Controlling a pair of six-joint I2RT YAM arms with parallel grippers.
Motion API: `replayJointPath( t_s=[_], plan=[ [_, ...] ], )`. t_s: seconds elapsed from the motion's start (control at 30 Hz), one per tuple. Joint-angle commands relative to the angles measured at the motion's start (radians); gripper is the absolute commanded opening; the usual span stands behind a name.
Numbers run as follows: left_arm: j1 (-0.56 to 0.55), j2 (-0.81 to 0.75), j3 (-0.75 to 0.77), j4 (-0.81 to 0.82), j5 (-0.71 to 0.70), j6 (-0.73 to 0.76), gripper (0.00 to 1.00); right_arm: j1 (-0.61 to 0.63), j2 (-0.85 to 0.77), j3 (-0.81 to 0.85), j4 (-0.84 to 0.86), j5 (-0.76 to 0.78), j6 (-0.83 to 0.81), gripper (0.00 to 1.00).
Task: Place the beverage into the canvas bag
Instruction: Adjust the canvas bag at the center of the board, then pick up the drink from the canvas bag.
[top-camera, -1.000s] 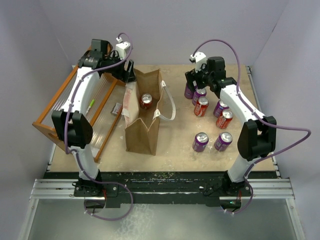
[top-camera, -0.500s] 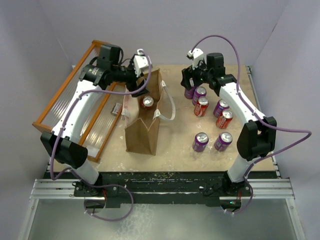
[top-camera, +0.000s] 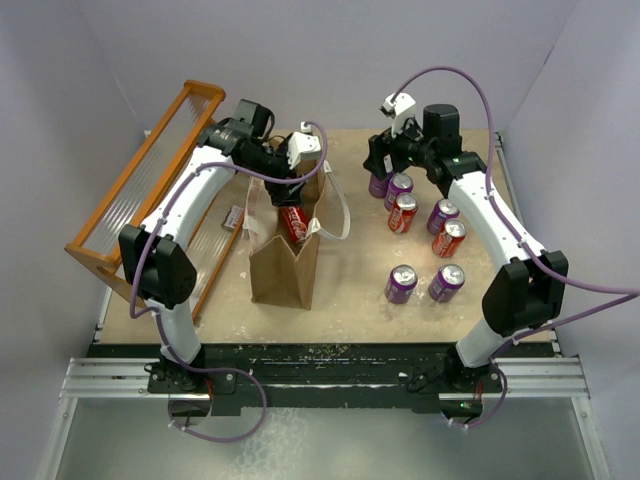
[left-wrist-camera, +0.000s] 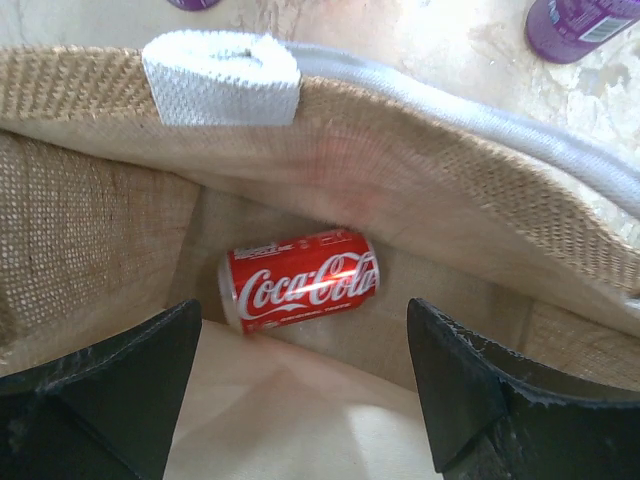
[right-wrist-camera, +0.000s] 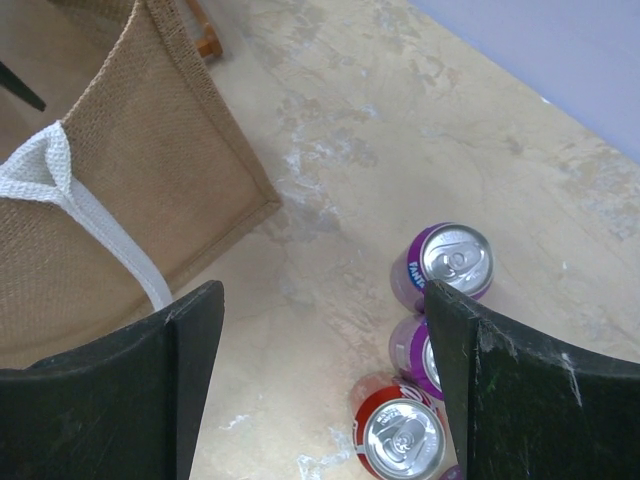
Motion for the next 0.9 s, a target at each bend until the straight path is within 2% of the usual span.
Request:
replayJointPath(
  t_s=[0.0,0.13,0.33,0.57,0.87],
  plan=[
    [-0.005,-0.034,0.044,-0.004,0.001,0.038,0.87,0.002,0.007,0.044,0.011,-0.078,0.015,0.82],
    [-0.008,-0.018,0.021,-0.001,-0.051,-0.026,0.88,0.002,0.031,0.039,0.042,-0.061,0.054,0.82],
    [-0.018,-0.037,-0.056,0.087,-0.152,-0.194,0.93,0.012,0.054,0.038,0.065,-0.053,0.080,0.81],
    [-0.045,-0.091,-0.194,0.200,-0.261,-0.272,0.98,0.015,0.077,0.023,0.098,-0.029,0.090,0.80],
    [-0.046,-0.021,-0.243,0.226,-0.389,-0.472,0.99,0.015,0.087,0.002,0.094,-0.013,0.084,0.80]
  ],
)
